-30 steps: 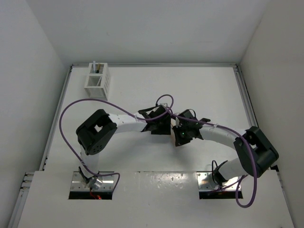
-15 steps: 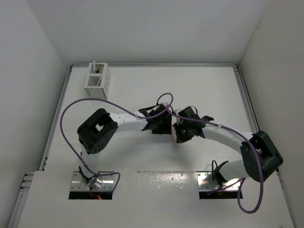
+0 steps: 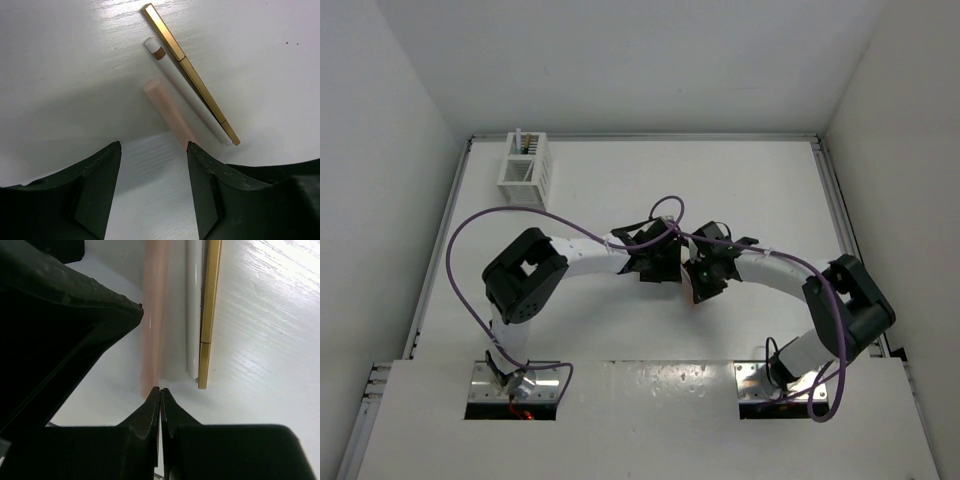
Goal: Organize the makeup
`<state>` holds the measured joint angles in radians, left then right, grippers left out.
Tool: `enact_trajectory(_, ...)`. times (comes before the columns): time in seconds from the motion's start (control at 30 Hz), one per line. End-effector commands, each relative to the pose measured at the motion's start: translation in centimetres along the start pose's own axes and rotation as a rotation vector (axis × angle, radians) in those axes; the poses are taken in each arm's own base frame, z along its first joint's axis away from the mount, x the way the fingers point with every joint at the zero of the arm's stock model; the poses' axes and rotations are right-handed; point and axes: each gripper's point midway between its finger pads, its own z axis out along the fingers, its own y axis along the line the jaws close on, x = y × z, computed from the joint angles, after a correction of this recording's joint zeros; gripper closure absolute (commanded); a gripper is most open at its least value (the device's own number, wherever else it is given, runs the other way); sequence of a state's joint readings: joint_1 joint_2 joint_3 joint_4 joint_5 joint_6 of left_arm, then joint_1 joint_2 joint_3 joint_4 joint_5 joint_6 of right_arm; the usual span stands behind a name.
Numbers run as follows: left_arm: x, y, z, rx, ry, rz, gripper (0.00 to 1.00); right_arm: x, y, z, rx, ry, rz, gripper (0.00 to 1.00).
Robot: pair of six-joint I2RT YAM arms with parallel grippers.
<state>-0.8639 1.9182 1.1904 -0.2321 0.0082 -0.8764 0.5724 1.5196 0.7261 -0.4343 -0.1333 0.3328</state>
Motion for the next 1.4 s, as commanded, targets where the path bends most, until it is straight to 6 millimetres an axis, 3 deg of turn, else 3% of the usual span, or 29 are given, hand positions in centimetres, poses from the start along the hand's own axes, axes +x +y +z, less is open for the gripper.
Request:
enact_trajectory(0.0,3.9,4.6,1.5,-0.148,0.132,-0.001,0.38,-1.2,1.0,0.1,-0.054,-0.032,0.012,1.00)
enact_trajectory(0.5,3.7,4.8,1.5,-0.145,0.135,-0.010,0.39,-0.6,3.0,1.0,-0.119,0.006,0.002,1.00)
enact_trajectory(1.37,3.6,4.7,1.7,-0.145,0.135,-0.010,0.39,-2.1,5.4,1.0,-0.186,0.013,-0.005,1.00)
